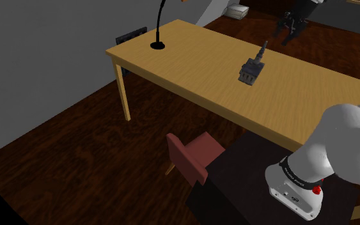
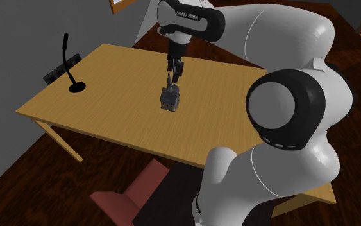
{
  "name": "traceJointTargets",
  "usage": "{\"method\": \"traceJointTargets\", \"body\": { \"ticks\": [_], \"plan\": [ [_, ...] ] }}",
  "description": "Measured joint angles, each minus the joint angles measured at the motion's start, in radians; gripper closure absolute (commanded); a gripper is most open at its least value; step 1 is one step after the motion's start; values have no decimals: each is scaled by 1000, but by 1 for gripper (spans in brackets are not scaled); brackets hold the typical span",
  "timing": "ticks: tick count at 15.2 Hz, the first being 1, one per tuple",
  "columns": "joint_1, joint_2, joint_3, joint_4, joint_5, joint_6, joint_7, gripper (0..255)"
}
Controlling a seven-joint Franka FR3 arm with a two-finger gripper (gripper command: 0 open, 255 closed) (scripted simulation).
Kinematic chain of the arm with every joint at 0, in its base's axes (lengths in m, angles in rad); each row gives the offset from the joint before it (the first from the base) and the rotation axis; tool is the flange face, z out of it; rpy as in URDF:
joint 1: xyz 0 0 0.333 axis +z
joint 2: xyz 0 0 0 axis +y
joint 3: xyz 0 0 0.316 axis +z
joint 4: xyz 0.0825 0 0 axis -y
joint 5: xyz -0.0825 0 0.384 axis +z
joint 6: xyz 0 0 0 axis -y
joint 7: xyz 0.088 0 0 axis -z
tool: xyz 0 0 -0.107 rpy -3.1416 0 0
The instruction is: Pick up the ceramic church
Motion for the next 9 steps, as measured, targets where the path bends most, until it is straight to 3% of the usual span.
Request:
{"method": "traceJointTargets", "body": {
  "ticks": [2,3,4,5,6,7,9],
  "plan": [
    [111,129,-166,80,94,-5,-170,0],
    [191,249,-306,134,182,-26,-283,0],
    [114,359,-277,180,287,-59,-401,0],
    [68,522,-324,246,416,-117,-531,0],
    [-21,644,-297,308,533,-162,-651,0],
    [-76,691,-259,331,580,-170,-703,0],
    [-101,715,-236,330,606,-162,-737,0]
  ]
}}
